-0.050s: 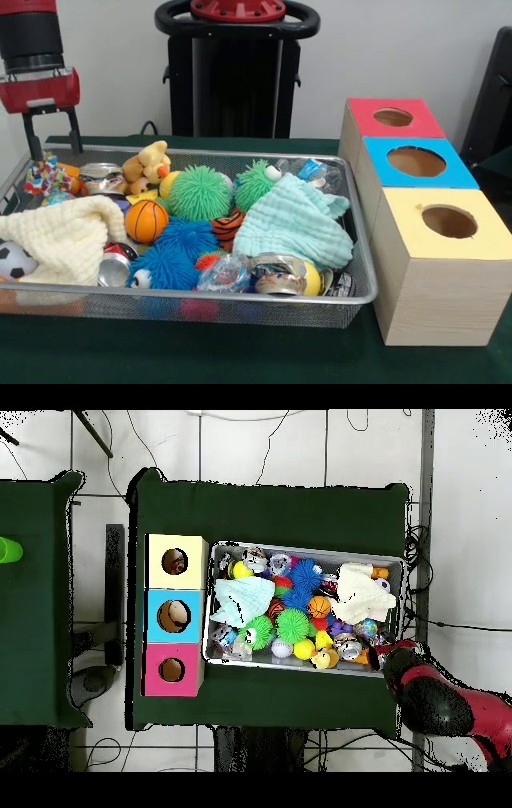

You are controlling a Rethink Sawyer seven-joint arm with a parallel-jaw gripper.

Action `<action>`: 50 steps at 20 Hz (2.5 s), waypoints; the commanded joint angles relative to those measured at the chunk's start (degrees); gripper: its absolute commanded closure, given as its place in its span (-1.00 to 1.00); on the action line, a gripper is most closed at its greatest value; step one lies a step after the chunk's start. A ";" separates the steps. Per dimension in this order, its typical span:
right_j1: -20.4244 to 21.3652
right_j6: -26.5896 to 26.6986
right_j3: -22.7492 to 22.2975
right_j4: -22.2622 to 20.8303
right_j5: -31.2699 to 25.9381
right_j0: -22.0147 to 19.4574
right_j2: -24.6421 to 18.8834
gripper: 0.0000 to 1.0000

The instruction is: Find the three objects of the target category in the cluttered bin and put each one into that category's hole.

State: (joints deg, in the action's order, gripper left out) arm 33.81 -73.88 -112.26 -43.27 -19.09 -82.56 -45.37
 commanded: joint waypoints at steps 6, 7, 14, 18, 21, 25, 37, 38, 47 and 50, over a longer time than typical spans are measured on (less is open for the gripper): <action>-7.83 2.48 -0.20 -5.38 4.00 -3.36 0.12 -1.00; -8.18 2.70 -0.29 -5.52 4.16 -3.68 -0.12 -1.00; -12.67 4.36 0.54 -4.08 2.07 -6.94 -2.91 -1.00; -13.59 5.35 1.42 -3.57 0.12 -7.80 -3.78 -1.00; -13.56 6.48 2.09 -2.94 -1.61 -8.34 -4.67 -1.00; -12.28 8.94 3.38 -1.69 -4.65 -9.23 -6.57 -1.00; -11.15 15.02 9.28 -0.03 -12.71 -10.57 -10.88 -1.00; -11.13 14.81 9.27 -0.61 -12.40 -10.56 -10.96 -1.00; -17.12 17.70 8.23 -3.53 -10.15 -13.86 -13.35 -1.00; -17.63 18.08 8.56 -4.43 -10.16 -14.10 -13.64 -1.00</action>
State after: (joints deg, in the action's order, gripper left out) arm 20.19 -73.87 -110.63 -45.02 -24.91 -95.64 -56.25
